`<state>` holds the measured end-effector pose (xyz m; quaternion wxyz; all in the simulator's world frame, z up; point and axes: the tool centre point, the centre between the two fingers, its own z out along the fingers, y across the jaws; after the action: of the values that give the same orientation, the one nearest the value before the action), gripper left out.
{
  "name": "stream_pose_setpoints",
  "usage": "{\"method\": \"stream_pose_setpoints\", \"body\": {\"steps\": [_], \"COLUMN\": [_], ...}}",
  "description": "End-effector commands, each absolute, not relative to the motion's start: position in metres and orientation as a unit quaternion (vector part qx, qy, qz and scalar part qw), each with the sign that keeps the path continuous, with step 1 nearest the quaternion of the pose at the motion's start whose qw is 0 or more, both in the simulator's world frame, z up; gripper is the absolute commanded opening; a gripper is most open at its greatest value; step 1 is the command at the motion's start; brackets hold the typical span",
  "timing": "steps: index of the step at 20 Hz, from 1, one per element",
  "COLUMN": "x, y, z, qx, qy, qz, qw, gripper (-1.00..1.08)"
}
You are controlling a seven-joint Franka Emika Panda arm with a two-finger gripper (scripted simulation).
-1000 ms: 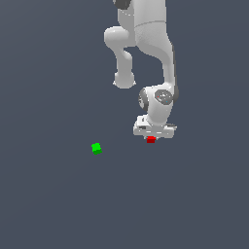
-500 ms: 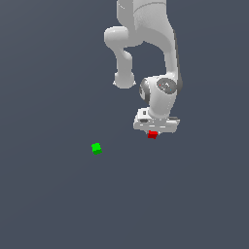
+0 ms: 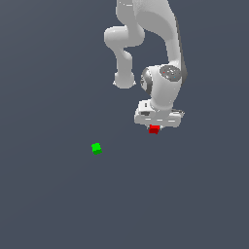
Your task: Stack the red cube on top of the green cube.
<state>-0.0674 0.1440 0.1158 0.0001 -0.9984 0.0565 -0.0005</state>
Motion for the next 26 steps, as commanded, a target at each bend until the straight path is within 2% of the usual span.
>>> {"method": "stream_pose_setpoints", "body": {"steps": [1, 7, 13, 26], "x": [-0.068, -0.066, -0.06, -0.032], "y": [0.144, 0.136, 0.103, -0.038], "z": [0.119, 0.116, 0.11, 0.083], "qx": [-0.998, -0.998, -0.998, -0.998], "qy": [0.056, 0.056, 0.056, 0.056], "qz": [0.0, 0.0, 0.0, 0.0], "qw": [0.0, 0.0, 0.0, 0.0], "gripper": [-1.0, -1.0, -1.0, -1.0]}}
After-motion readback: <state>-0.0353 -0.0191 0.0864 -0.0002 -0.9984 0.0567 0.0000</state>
